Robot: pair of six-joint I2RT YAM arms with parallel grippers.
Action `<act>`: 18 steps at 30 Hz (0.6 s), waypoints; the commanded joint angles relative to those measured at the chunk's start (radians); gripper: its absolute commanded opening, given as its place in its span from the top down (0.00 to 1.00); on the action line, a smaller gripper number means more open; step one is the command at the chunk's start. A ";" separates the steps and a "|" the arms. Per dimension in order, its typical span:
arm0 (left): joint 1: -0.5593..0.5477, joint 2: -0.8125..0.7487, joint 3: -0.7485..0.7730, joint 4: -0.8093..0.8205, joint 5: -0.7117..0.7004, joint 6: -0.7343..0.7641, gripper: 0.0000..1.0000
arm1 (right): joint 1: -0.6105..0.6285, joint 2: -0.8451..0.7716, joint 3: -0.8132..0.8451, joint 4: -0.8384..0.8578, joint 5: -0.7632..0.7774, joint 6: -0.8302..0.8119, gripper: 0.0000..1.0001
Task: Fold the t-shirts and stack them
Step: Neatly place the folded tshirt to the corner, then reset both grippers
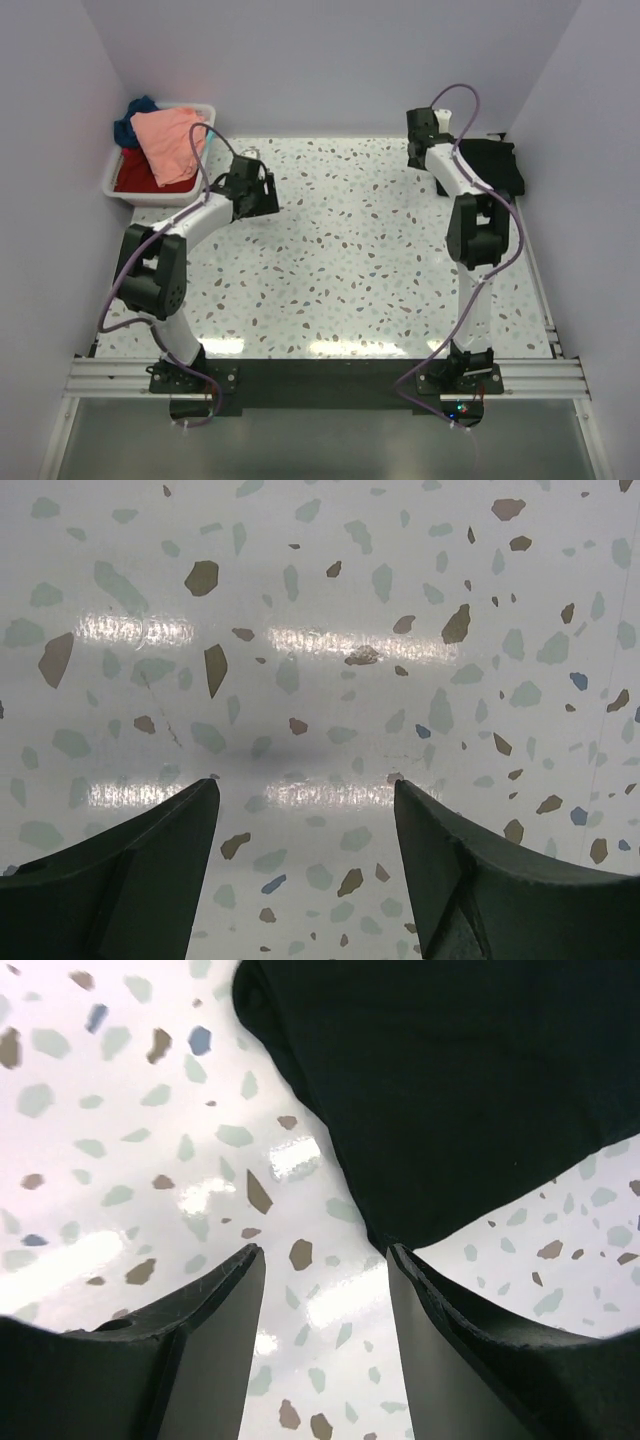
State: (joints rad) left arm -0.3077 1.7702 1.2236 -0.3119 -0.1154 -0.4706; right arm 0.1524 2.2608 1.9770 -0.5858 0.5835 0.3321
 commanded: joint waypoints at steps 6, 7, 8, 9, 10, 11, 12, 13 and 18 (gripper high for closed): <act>0.007 -0.132 -0.084 0.060 0.006 0.055 0.23 | 0.099 -0.297 -0.210 0.145 -0.016 -0.060 0.41; 0.007 -0.138 -0.088 0.062 0.003 0.056 0.23 | 0.111 -0.344 -0.249 0.144 -0.011 -0.068 0.41; 0.007 -0.152 -0.096 0.065 0.003 0.059 0.21 | 0.124 -0.363 -0.265 0.138 -0.013 -0.068 0.41; 0.005 -0.161 -0.108 0.074 0.005 0.066 0.17 | 0.148 -0.383 -0.279 0.123 -0.010 -0.068 0.40; 0.007 -0.170 -0.114 0.080 0.006 0.072 0.04 | 0.159 -0.403 -0.309 0.116 -0.010 -0.067 0.40; 0.007 -0.187 -0.121 0.083 0.005 0.073 0.00 | 0.170 -0.443 -0.325 0.109 -0.036 -0.062 0.40; 0.007 -0.195 -0.133 0.092 -0.004 0.078 0.00 | 0.188 -0.464 -0.343 0.103 -0.054 -0.055 0.39; 0.007 -0.204 -0.139 0.099 -0.007 0.082 0.00 | 0.202 -0.487 -0.390 0.107 -0.079 -0.048 0.39; 0.007 -0.238 -0.165 0.103 -0.023 0.087 0.00 | 0.304 -0.613 -0.489 0.092 -0.152 0.004 0.38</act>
State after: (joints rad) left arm -0.3077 1.5887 1.0790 -0.2665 -0.1177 -0.4145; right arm 0.4000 1.7412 1.5402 -0.4961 0.4965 0.2920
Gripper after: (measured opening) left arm 0.997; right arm 0.619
